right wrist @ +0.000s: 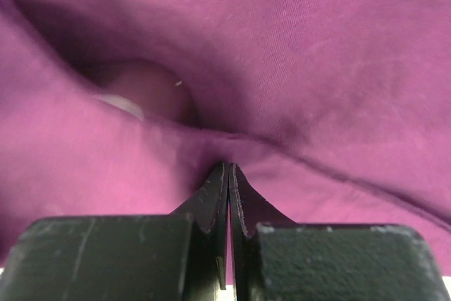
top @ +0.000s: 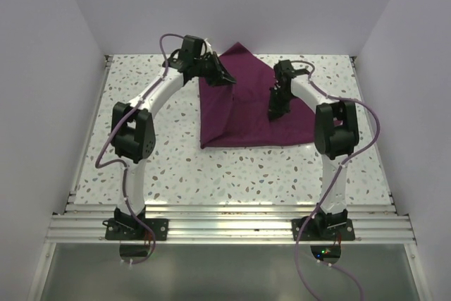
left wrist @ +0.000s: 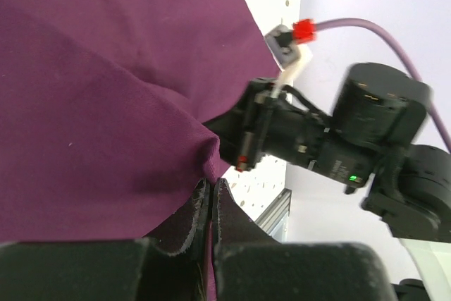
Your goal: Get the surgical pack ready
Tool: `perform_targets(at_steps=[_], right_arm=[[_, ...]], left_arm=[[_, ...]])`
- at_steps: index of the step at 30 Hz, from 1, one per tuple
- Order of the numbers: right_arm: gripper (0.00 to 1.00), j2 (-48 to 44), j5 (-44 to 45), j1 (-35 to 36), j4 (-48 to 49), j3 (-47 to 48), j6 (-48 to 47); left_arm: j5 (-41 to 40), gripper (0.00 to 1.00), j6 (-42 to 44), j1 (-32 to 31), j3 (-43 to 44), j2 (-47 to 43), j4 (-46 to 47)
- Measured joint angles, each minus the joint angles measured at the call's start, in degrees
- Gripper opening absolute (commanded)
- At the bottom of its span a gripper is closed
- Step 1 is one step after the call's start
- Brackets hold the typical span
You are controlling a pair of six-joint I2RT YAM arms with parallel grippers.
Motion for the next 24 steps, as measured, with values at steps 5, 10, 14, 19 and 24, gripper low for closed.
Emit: perform_targets(at_steps=[5, 10, 14, 19, 24], right_arm=[[0.0, 3.1, -0.3, 0.0, 0.0, 0.0, -0.3], [0.0, 3.2, -0.5, 0.0, 0.0, 0.3, -0.3], [0.0, 3.2, -0.7, -0.2, -0.3, 1.2, -0.3], [0.0, 3.2, -0.7, -1.1, -1.6, 5.8, -0.3], [0.0, 3.1, -0.6, -3.1, -3.1, 10.7, -0.3]], left_arm=[[0.8, 0.0, -1.7, -1.8, 2.6, 3.7, 1.2], [1.4, 0.0, -3.2, -3.1, 4.7, 7.1, 2.1], [2.1, 0.0, -4.2, -4.0, 5.9, 9.6, 2.9], [2.1, 0.0, -4.1, -4.5, 5.9, 9.9, 3.1], [2.1, 0.0, -4.0, -4.7, 5.9, 9.9, 3.1]])
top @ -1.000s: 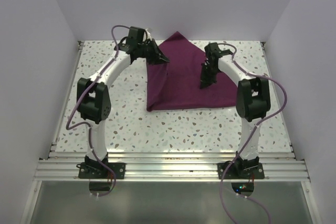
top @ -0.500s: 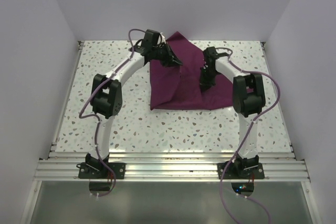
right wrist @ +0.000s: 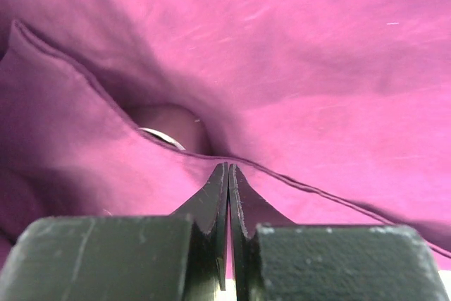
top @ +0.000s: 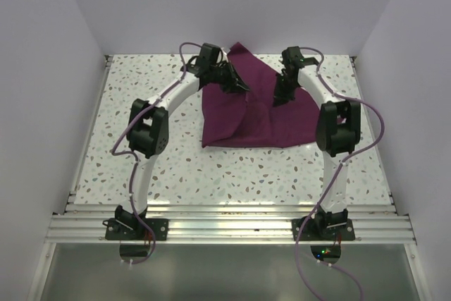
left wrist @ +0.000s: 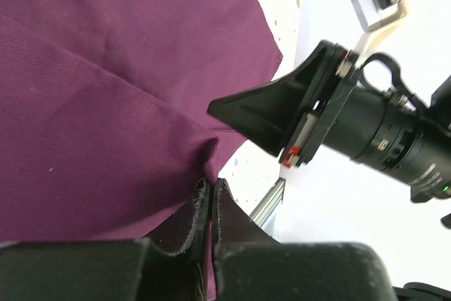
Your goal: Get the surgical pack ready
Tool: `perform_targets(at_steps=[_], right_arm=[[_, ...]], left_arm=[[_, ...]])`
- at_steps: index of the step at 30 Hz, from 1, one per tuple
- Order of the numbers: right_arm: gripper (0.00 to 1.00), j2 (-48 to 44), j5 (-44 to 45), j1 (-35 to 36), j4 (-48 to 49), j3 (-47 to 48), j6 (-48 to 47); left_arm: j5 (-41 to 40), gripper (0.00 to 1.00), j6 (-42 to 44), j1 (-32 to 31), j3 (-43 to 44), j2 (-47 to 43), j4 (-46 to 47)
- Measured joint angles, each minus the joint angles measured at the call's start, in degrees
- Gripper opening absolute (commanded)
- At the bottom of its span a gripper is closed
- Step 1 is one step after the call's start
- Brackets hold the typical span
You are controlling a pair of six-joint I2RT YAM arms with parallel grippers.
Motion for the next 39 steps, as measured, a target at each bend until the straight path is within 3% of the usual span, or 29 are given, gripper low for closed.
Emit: perform_targets(at_steps=[9, 18, 20, 21, 26, 31, 35, 37, 39], right_arm=[[0.0, -0.3, 0.0, -5.0, -1.2, -2.4, -0.2], [0.0, -1.3, -1.1, -6.5, -1.3, -5.0, -0.2], [0.0, -1.7, -1.2, -6.4, -1.2, -5.2, -0.2], [0.0, -1.9, -1.3, -6.3, -1.2, -5.2, -0.2], [0.0, -2.5, -1.6, -6.3, -1.2, -5.2, -0.2], [0.0, -2.5, -2.5, -7.0, -1.4, -5.2, -0.2], [0.41, -2.7, -2.1, -8.5, -2.7, -5.3, 0.5], [0.43, -3.7, -1.9, -10.1, -2.3, -6.5, 1.2], [0.61, -5.8, -1.8, -12.6, -1.4, -9.6, 2.9]], left_arm=[[0.3, 0.0, 0.0, -1.7, 0.0, 3.0, 0.1], [0.7, 0.14, 0.3, -2.3, 1.9, 7.4, 0.0], [0.8, 0.25, 0.4, -2.2, 3.3, 8.2, -0.1], [0.9, 0.4, 0.5, -2.2, 4.0, 8.5, 0.0], [1.6, 0.68, 0.8, -2.1, 7.0, 9.3, 0.3], [1.0, 0.68, 4.8, -1.4, 7.3, 8.7, -0.9], [-2.1, 0.65, 11.6, 0.3, 5.2, 4.2, -4.2], [-4.0, 0.64, 15.8, 1.6, 2.3, -0.2, -6.0], [-6.3, 0.64, 19.6, 3.1, -0.9, -5.0, -7.4]])
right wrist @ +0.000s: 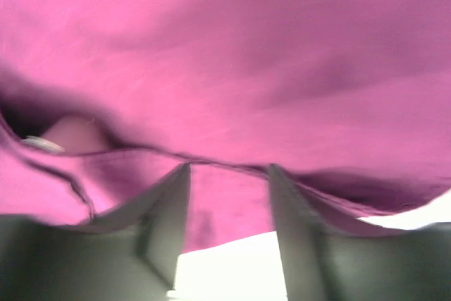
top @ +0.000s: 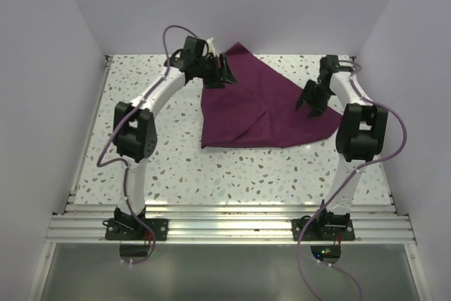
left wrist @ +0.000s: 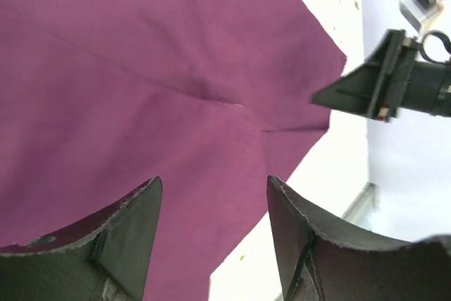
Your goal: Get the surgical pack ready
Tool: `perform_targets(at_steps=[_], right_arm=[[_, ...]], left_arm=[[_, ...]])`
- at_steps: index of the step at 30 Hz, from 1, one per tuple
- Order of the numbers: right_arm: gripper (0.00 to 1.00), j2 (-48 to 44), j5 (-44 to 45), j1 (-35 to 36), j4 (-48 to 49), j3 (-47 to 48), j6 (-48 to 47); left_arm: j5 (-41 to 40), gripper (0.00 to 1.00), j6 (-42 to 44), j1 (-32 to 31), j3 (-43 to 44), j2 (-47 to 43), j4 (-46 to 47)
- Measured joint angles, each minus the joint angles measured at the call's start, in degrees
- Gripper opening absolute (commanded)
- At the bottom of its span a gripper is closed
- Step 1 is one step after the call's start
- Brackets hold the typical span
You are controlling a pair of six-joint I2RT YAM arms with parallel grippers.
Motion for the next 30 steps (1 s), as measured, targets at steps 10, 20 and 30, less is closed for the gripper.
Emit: perform_targets(at_steps=[10, 20, 30], right_arm=[[0.66, -10.0, 13.1, -8.4, 9.5, -15.7, 5.0], [0.72, -5.0, 19.5, -13.9, 14.7, -15.4, 4.3], [0.68, 2.5, 17.2, -15.8, 15.8, -8.2, 1.1]], left_arm=[[-6.3, 0.66, 13.2, 4.9, -18.5, -13.1, 1.2], [-7.0, 0.66, 15.5, 8.8, -30.7, -17.3, 1.4], [-7.0, 0.66, 15.4, 9.0, -29.2, -18.4, 1.3]])
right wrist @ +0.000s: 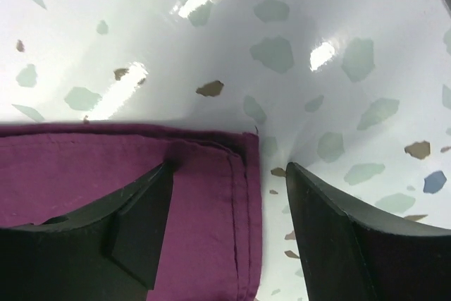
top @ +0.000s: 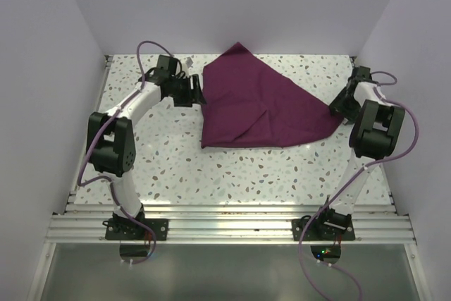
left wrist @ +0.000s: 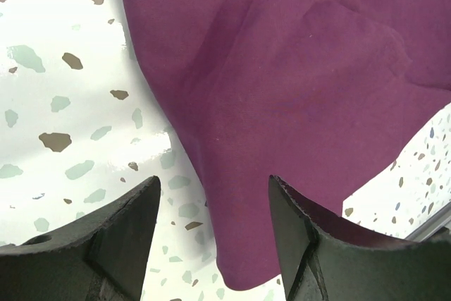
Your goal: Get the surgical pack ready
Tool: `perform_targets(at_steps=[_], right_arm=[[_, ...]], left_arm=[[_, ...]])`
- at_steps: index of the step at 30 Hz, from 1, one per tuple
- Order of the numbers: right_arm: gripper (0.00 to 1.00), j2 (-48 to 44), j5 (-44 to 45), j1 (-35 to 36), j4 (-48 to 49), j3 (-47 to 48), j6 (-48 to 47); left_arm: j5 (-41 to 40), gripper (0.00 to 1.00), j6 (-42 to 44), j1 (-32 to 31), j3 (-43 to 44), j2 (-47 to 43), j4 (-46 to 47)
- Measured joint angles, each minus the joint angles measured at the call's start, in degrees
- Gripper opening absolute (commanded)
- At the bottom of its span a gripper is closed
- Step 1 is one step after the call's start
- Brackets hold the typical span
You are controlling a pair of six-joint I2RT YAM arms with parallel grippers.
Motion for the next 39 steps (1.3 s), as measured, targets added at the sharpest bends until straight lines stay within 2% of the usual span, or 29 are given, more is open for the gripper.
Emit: perform_targets(at_steps=[6, 9, 13, 19, 24, 27, 33, 39], right_arm=[[0.48, 1.7, -3.6, -0.9, 0.5, 2.7, -2.5], [0.21, 1.7, -6.0, -1.4, 1.3, 2.4, -3.2], [0.0, 1.5, -9.6, -1.7, 3.2, 1.6, -3.4], [0.0, -0.9, -12.3, -0.7, 4.3, -1.3, -1.2], [0.0, -7.1, -11.8, 5.7, 0.5, -2.0, 0.3], [0.0, -9.5, -11.9, 12.7, -3.8, 4.8, 0.1], [0.0, -8.8, -14.8, 25.4, -10.5, 26.5, -0.3], [0.0, -5.5, -18.8, 33.3, -12.7, 34.1, 1.9]], left_arm=[[0.0, 0.67, -0.1, 0.4, 0.7, 0.0, -0.3], [0.2, 0.66, -0.3, 0.6, 1.5, 0.0, -0.4], [0.2, 0.67, -0.5, 0.6, 2.1, 0.0, -0.5], [-0.5, 0.67, -0.5, 0.6, 3.5, 0.4, -2.0], [-2.4, 0.66, -1.3, 1.2, 4.8, 1.3, -3.5], [-3.2, 0.66, -2.1, 1.9, 4.8, 1.9, -4.5], [-3.3, 0.66, -3.3, 3.2, 3.8, 3.0, -5.6], [-3.2, 0.64, -4.4, 3.5, 1.9, 3.0, -5.6]])
